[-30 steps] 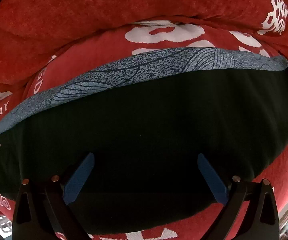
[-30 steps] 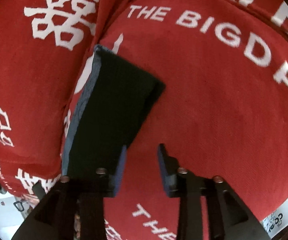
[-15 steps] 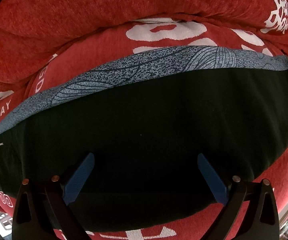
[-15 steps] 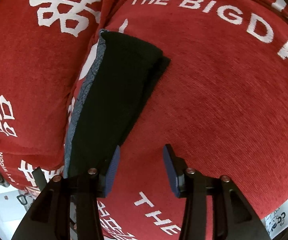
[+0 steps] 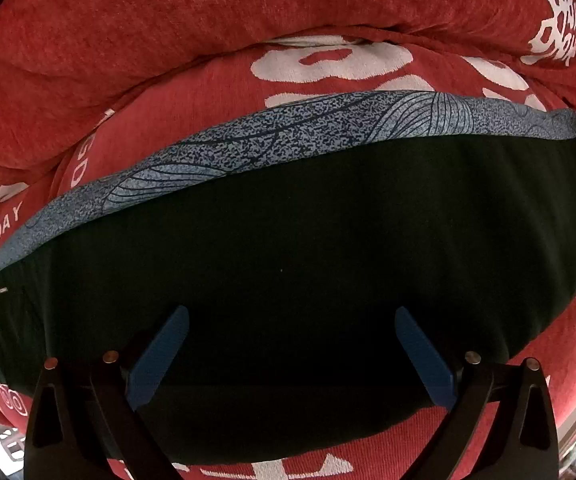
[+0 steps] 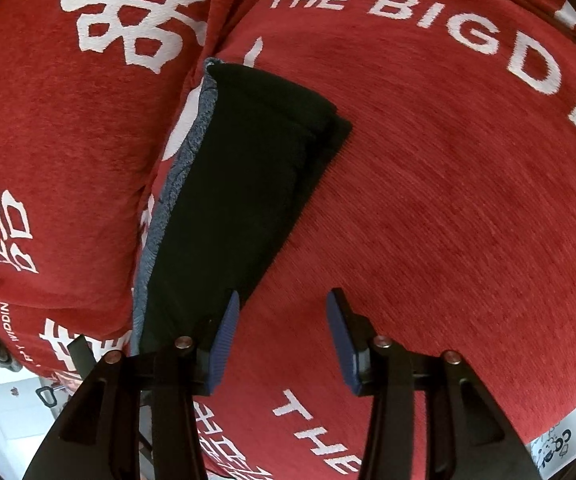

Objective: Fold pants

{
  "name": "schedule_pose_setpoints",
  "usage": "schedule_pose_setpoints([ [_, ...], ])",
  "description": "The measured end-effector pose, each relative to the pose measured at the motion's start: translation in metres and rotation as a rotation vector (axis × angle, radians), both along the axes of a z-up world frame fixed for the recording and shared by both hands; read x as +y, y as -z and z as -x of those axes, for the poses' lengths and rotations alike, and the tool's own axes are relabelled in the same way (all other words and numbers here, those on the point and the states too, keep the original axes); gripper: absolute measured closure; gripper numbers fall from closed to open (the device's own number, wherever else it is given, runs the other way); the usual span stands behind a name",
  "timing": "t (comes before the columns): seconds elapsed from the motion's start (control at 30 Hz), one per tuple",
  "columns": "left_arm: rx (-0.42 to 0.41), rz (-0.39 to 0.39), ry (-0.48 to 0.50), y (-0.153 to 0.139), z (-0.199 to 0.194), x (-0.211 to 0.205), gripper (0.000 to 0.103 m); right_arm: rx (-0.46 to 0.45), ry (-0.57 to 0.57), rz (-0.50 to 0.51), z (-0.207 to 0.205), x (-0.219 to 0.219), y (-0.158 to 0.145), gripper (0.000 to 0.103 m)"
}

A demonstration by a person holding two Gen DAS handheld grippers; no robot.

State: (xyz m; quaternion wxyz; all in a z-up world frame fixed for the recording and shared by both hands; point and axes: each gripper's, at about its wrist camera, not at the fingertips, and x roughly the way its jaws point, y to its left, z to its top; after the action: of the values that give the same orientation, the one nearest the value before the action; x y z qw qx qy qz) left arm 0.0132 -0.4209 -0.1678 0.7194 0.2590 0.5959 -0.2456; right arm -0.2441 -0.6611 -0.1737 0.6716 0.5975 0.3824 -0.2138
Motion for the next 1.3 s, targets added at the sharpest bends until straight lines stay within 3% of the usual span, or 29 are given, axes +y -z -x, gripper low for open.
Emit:
schedule_pose_setpoints([
  [0.4,-0.002,-0.004,0.009,0.001,-0.001,-0.003,0.0,-0.061,0.013,0.017,-0.004,-0.012,0.006,0.053],
  [0.87,-0.003,-0.019,0.037,-0.001,-0.004,-0.011,0.0,-0.232,0.078,0.045,-0.026,-0.038,0.02,0.052],
  [0.93,-0.016,-0.024,0.051,-0.007,-0.003,-0.015,0.005,-0.23,0.09,0.029,-0.032,-0.04,0.021,0.061],
  [0.97,-0.021,-0.021,0.061,-0.014,-0.001,-0.017,0.014,-0.212,0.09,0.017,-0.035,-0.041,0.022,0.087],
  [1.0,-0.016,-0.002,0.074,-0.022,0.002,-0.021,0.015,-0.221,0.088,0.015,-0.035,-0.041,0.019,0.09],
  [1.17,-0.048,0.138,0.088,-0.051,0.012,-0.053,0.015,-0.268,0.012,0.085,-0.038,-0.03,-0.015,0.09],
  [1.23,-0.029,0.146,0.098,-0.038,0.019,-0.074,0.015,-0.277,-0.006,0.108,-0.04,-0.026,-0.025,0.09],
  [1.3,0.005,0.094,0.126,-0.011,0.03,-0.089,0.015,-0.286,-0.016,0.124,-0.044,-0.022,-0.035,0.09],
])
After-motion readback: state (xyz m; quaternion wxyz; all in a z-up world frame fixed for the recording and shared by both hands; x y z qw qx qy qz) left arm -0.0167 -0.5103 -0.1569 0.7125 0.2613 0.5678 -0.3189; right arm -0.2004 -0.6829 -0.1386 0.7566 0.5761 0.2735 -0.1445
